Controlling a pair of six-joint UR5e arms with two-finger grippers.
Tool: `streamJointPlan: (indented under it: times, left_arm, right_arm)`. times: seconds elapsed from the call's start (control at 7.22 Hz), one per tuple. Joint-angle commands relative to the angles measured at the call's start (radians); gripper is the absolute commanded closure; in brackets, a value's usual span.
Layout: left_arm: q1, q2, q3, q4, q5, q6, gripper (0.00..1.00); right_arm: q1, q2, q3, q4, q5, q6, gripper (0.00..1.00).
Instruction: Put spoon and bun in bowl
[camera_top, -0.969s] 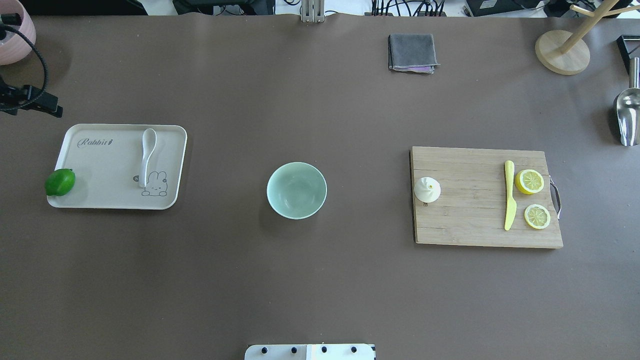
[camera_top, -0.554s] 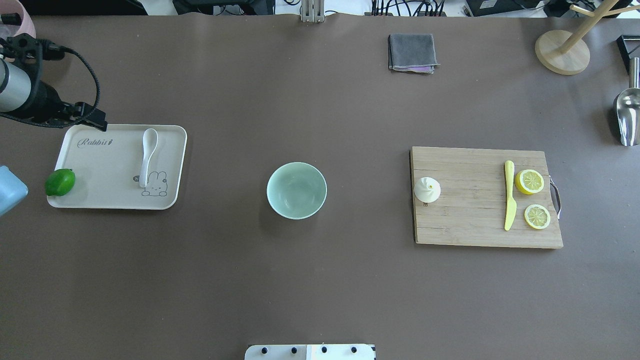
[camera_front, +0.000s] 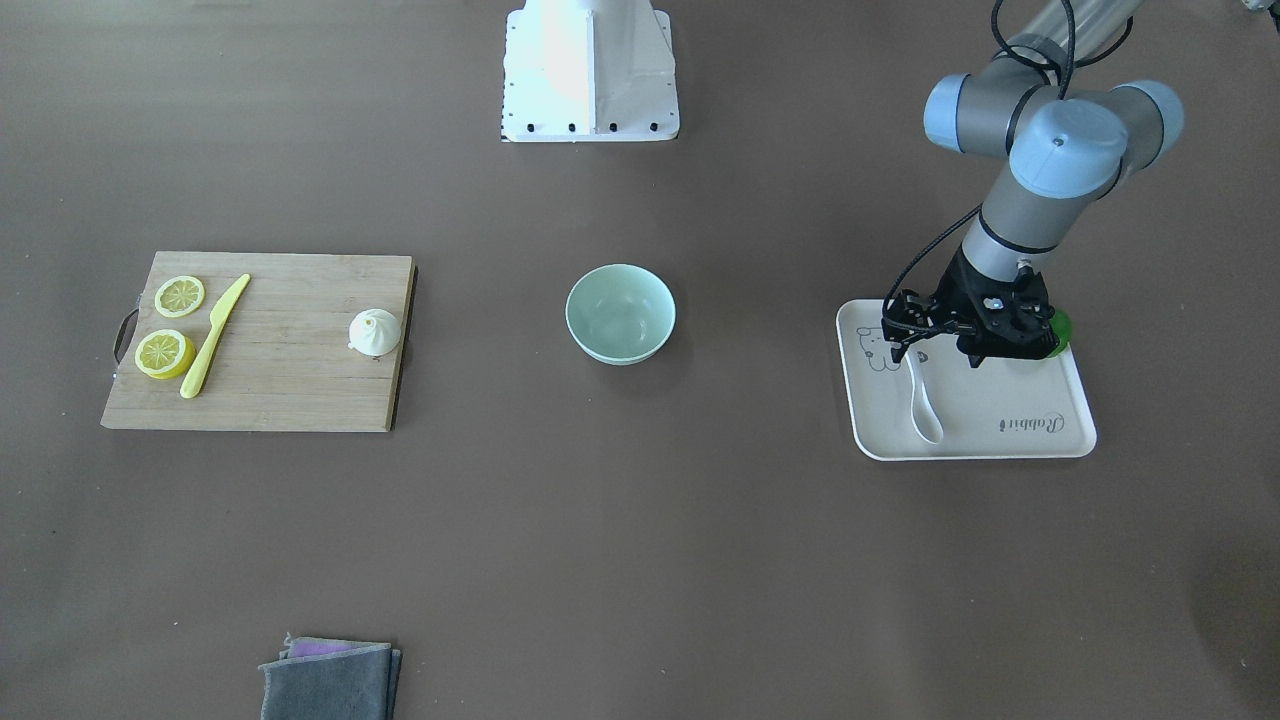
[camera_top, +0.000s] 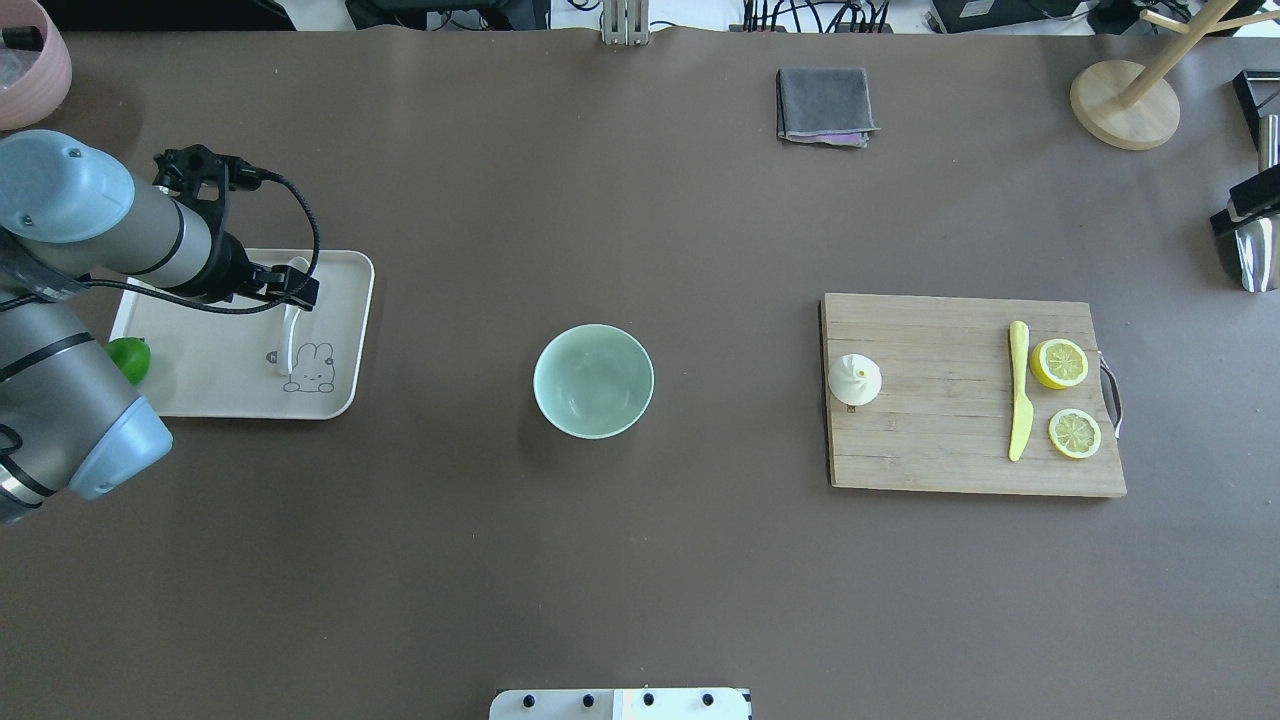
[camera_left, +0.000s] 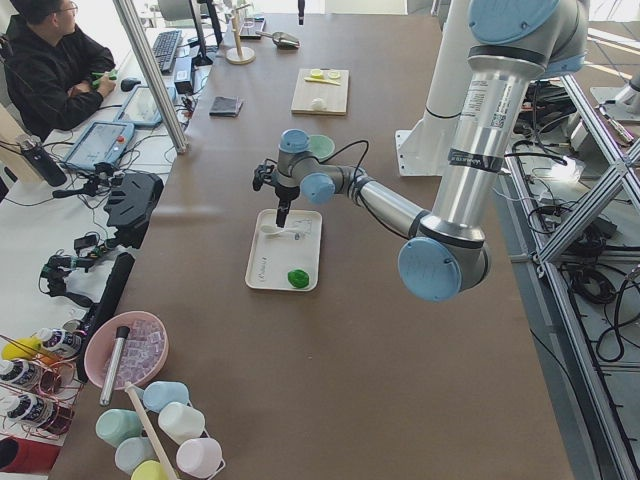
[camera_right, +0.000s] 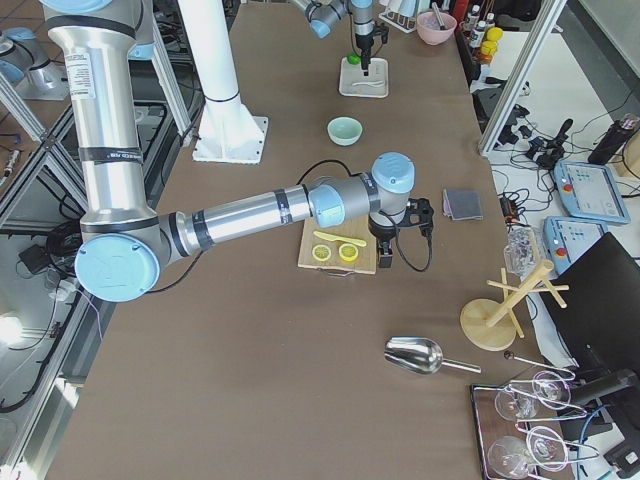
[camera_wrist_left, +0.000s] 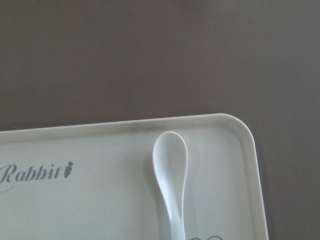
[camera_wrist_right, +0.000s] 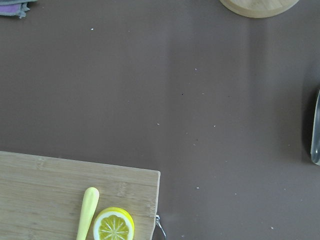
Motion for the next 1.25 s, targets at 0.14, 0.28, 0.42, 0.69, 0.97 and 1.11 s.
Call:
streamJointPlan:
  times: [0.14,0.28,0.42,0.69,0.97,1.11]
  left_arm:
    - [0.008,-0.008,0.059,-0.058,0.004,0.001,0.05]
    - [0.009,-0.008,0.067,-0.06,0.004,0.0,0.06]
    - [0.014,-0.007,0.072,-0.06,0.004,0.0,0.06]
    - [0.038,-0.008,0.095,-0.06,0.004,0.001,0.1]
    - [0.043,-0.005,0.096,-0.058,0.003,-0.005,0.25]
    - [0.043,-0.005,0.098,-0.058,0.001,-0.005,0.5]
  right_arm:
    - [-0.103,0.023,0.028,0.058,-0.006,0.196,0.0]
    - [-0.123,0.039,0.028,0.058,-0.013,0.217,0.0]
    - [-0.143,0.05,0.028,0.058,-0.042,0.228,0.0]
    - [-0.16,0.06,0.028,0.059,-0.056,0.247,0.0]
    - [-0.171,0.06,0.028,0.078,-0.058,0.265,0.0]
    - [-0.174,0.066,0.028,0.078,-0.058,0.27,0.0]
